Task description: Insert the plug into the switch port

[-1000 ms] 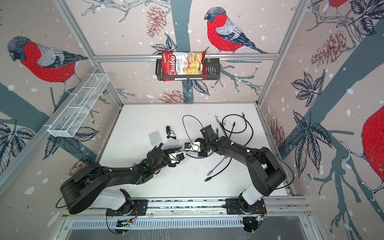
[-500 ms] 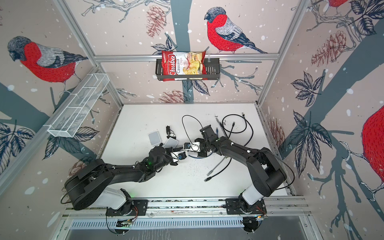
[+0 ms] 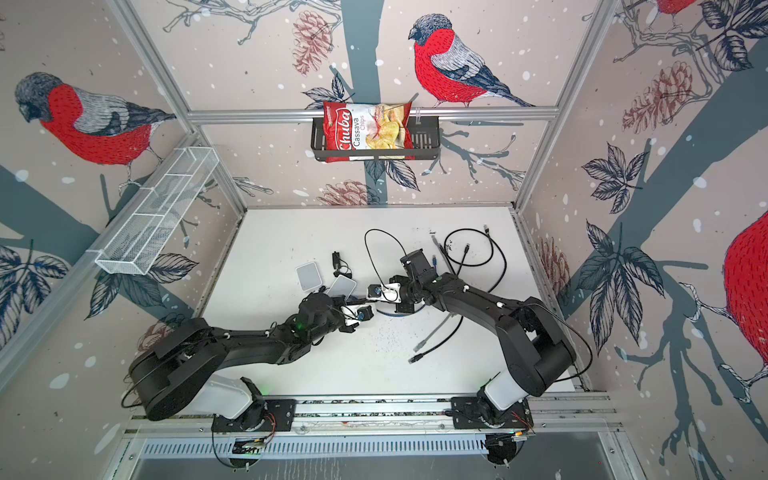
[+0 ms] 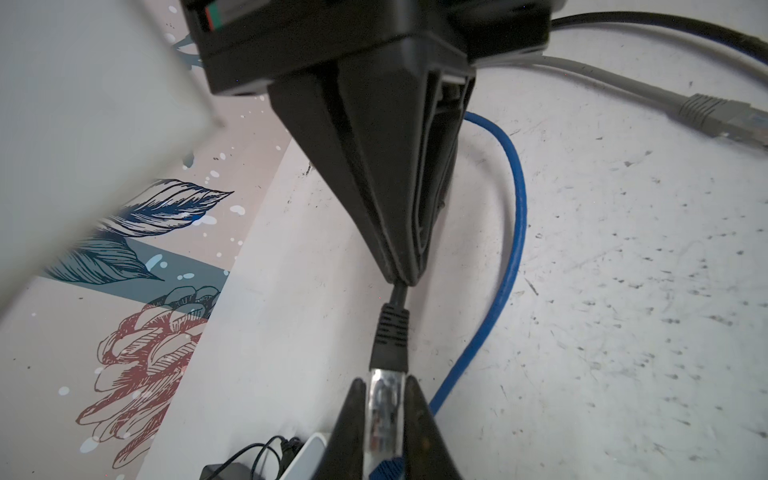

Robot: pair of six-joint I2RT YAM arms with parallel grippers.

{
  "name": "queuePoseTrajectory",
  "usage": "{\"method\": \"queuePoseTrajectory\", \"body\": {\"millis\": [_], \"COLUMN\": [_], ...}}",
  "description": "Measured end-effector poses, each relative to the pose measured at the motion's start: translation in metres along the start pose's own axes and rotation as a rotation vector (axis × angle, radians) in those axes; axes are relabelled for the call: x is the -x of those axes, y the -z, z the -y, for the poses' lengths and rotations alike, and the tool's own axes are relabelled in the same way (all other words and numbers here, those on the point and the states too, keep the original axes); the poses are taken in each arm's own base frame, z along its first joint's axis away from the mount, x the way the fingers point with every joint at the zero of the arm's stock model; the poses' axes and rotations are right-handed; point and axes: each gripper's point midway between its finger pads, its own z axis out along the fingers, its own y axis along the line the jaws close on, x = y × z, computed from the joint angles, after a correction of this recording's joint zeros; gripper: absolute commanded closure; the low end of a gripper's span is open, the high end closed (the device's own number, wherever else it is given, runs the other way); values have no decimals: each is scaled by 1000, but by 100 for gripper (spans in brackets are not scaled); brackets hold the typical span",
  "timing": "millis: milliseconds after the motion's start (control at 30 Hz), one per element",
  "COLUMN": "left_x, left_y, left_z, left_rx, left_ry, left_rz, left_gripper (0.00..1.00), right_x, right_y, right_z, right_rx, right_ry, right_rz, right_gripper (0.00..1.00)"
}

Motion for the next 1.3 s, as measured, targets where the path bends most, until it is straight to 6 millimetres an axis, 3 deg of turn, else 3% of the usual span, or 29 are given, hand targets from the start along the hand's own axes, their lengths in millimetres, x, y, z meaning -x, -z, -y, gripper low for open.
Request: {"method": "queuePoseTrajectory", "body": {"millis": [333,633,1167,1300], "left_x": [1,9,8,8], "left_y": [3,7,7,7], "left_z": [3,3,7,7], "left_rx": [-18,-33,-52,-54], "left_ry": [-6,-27,-40,-43], "left_rz": [0,31,27,25], "left_gripper": [86,86,85,85], "right_x": [4,16,20,20], "right_y": [-7,-4,-5,-6], "right_z": [-10,-9,-13,-14], "right_rx": [-23,-83,-92,-92], "right_ry": [44,74,59,56], "right_rz": [29,79,58,55], "right_gripper": [80,80,80,84]}}
